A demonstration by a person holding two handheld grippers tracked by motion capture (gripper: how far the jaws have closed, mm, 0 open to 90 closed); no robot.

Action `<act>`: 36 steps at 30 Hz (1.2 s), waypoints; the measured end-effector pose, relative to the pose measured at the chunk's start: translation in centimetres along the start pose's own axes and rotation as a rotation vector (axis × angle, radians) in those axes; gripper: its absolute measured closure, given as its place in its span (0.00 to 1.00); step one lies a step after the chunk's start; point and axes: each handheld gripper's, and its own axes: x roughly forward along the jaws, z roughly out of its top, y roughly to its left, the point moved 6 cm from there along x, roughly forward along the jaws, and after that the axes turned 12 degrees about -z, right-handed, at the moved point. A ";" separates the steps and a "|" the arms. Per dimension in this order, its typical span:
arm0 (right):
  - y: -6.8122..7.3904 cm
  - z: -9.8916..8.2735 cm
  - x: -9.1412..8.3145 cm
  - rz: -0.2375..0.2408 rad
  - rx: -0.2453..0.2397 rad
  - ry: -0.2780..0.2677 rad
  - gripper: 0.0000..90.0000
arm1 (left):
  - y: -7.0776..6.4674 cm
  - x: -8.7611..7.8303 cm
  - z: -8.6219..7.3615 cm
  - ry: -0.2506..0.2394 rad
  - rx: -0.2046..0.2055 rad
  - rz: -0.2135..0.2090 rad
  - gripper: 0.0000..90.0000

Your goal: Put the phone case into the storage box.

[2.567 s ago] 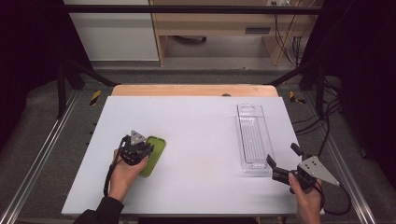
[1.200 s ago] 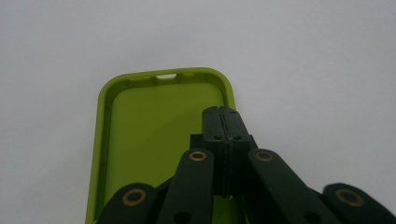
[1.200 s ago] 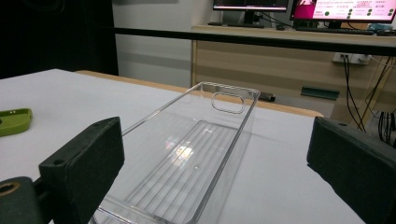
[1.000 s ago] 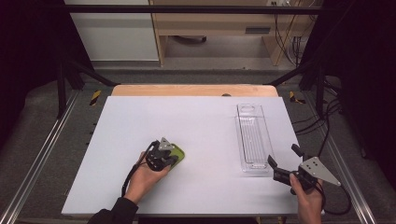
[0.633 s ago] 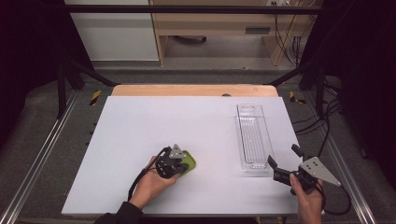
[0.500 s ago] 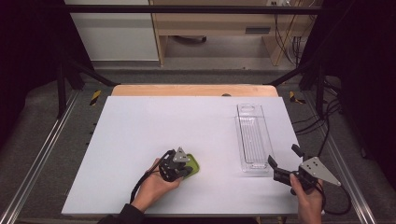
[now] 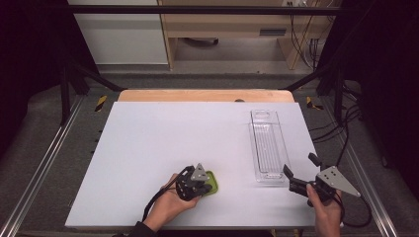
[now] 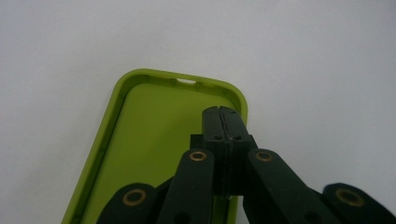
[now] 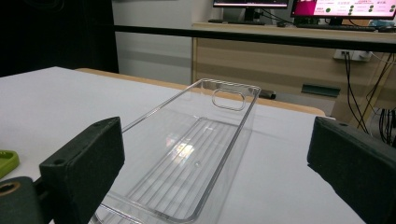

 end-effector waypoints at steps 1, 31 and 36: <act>0.0 0.0 0.0 0.000 0.000 0.000 0.05 | -0.2 0.1 0.0 -0.003 0.000 -0.003 1.00; 0.1 -0.1 0.0 0.003 -0.001 0.001 0.05 | -1.5 1.2 0.8 0.003 0.031 -0.038 1.00; 0.1 -0.1 0.0 0.005 0.000 0.004 0.05 | -1.6 1.6 1.3 0.003 0.035 -0.040 1.00</act>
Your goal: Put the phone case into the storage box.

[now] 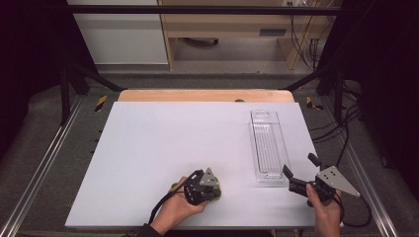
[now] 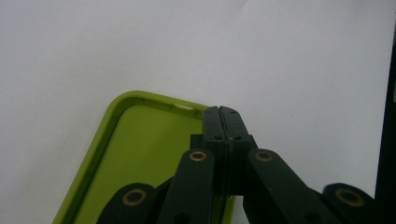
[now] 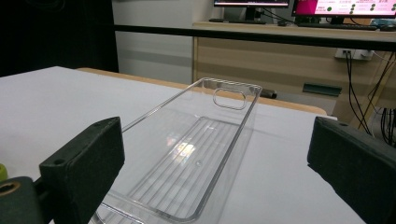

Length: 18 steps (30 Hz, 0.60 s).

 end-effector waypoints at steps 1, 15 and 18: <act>0.0 0.0 0.0 0.001 0.000 0.000 0.05 | 0.0 0.1 0.1 0.000 -0.001 0.002 1.00; 0.1 0.0 0.0 0.004 -0.004 0.001 0.05 | 2.7 0.5 1.3 -0.041 -0.065 0.079 1.00; 0.1 0.0 0.0 0.005 -0.005 -0.002 0.05 | 3.2 0.5 1.4 -0.045 -0.072 0.097 1.00</act>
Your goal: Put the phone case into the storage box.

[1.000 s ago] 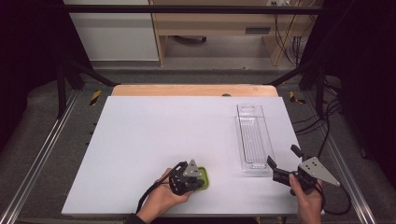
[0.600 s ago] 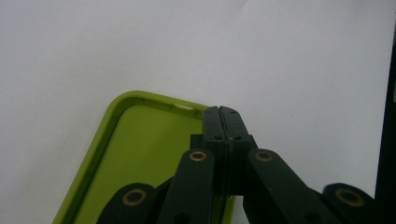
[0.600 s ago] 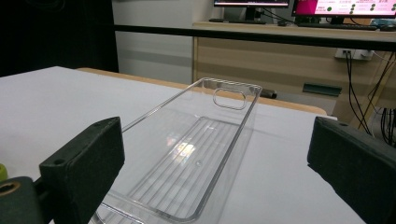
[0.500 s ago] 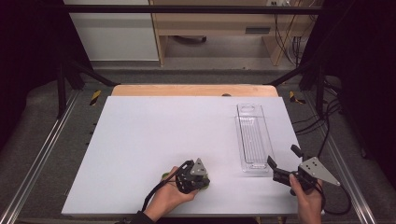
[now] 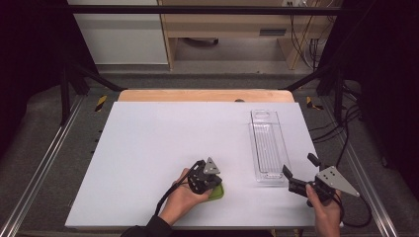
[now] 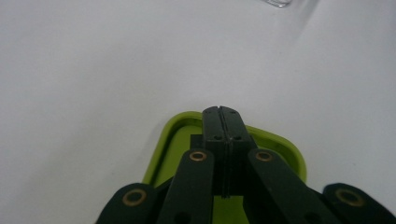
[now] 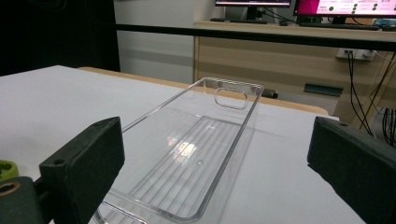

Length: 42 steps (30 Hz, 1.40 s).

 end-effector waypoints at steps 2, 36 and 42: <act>0.0 0.0 0.0 0.000 -0.001 0.001 0.05 | 0.4 0.0 0.1 -0.002 -0.009 0.006 1.00; 0.3 0.0 -0.1 0.008 0.000 0.002 0.04 | 3.7 -3.9 0.3 -0.125 -0.038 0.151 0.86; 0.3 0.0 -0.1 0.004 0.009 -0.001 0.04 | 3.4 -6.5 -0.4 -0.178 -0.025 0.161 0.43</act>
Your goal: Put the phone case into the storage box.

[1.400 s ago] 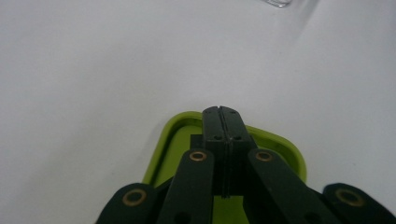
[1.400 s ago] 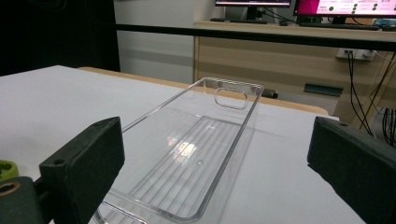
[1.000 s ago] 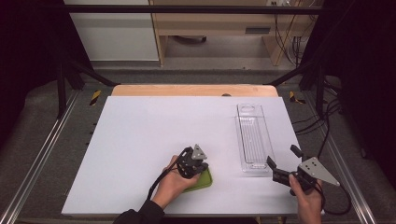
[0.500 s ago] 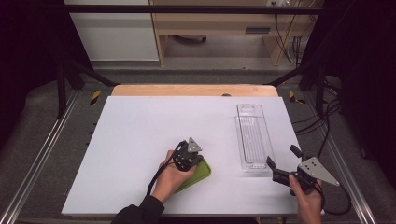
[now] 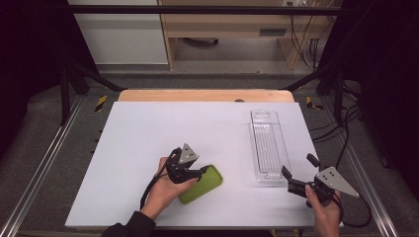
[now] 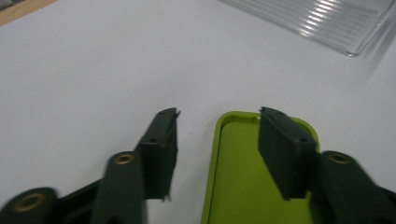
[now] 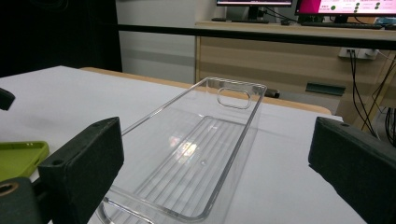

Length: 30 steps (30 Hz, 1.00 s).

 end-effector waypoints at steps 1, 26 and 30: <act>0.0 0.0 0.0 -0.001 0.000 0.001 0.04 | 0.0 -0.4 -0.1 -0.012 -0.002 0.003 0.37; 0.2 -0.1 0.0 0.006 0.001 0.007 0.04 | -1.8 -2.0 -5.9 0.108 0.004 -0.085 0.06; 0.2 -0.1 0.0 0.006 0.000 0.006 0.04 | -1.9 -1.8 -6.6 0.118 0.000 -0.097 0.06</act>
